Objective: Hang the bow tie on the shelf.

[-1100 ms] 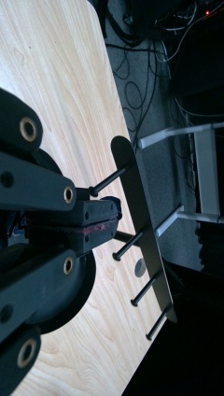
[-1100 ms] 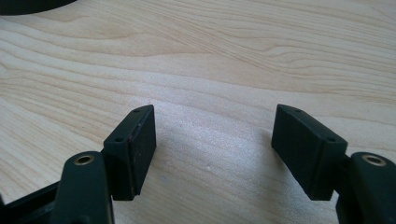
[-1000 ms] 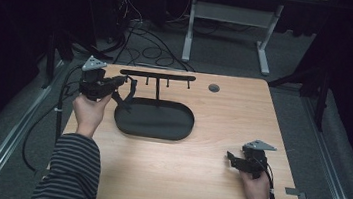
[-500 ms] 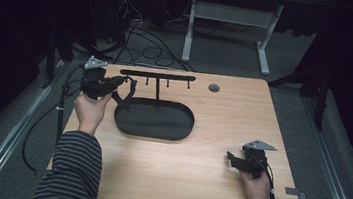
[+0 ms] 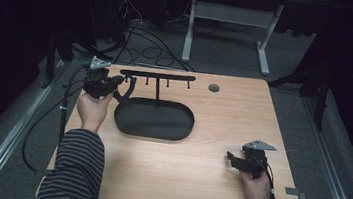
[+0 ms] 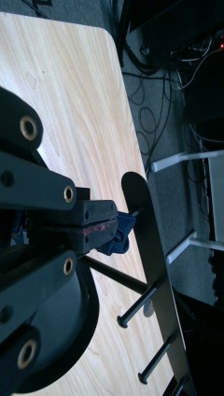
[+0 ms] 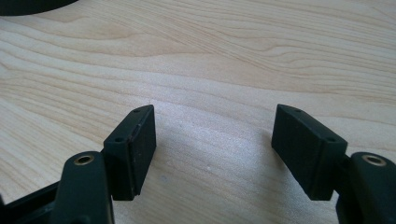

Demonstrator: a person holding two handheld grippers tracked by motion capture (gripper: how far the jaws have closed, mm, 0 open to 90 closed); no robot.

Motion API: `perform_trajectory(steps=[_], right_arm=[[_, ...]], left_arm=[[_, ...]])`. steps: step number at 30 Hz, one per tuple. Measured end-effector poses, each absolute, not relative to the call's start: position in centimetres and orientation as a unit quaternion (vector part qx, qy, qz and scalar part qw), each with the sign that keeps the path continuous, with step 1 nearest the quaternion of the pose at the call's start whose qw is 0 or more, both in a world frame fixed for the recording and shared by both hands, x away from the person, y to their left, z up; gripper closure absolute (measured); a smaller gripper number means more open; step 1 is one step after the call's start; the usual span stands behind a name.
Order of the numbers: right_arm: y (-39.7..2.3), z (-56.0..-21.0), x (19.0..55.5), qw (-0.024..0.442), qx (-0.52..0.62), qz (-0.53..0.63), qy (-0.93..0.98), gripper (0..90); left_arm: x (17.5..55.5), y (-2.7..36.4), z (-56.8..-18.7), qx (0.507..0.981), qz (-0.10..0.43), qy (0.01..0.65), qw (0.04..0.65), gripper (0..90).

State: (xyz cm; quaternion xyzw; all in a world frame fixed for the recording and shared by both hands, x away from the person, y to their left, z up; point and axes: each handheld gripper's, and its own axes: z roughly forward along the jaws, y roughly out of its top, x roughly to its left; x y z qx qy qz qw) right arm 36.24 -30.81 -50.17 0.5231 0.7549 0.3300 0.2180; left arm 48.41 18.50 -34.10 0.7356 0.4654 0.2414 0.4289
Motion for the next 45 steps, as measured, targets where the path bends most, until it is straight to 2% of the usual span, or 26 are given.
perform_trajectory(steps=[17, 19, 24, 30, 45], right_arm=[[-30.8, -50.2, 36.2, 0.218, 0.523, 0.33, 0.755, 32.2], [-30.8, -50.2, 36.2, 0.218, 0.523, 0.33, 0.755, 32.2], [-30.8, -50.2, 36.2, 0.218, 0.523, 0.33, 0.755, 32.2], [-30.8, -50.2, 36.2, 0.218, 0.523, 0.33, 0.755, 32.1], [-30.8, -50.2, 36.2, 0.217, 0.523, 0.33, 0.755, 32.2]], left_arm=[[48.5, 18.6, -34.3, 0.738, 0.242, 0.469, 0.42, 84.8], [48.3, 18.6, -34.2, 0.738, 0.239, 0.468, 0.422, 81.9], [47.9, 18.7, -34.0, 0.734, 0.229, 0.477, 0.427, 66.5], [47.2, 18.9, -33.5, 0.732, 0.233, 0.478, 0.427, 58.1], [45.1, 19.7, -33.0, 0.734, 0.231, 0.473, 0.43, 51.6]])
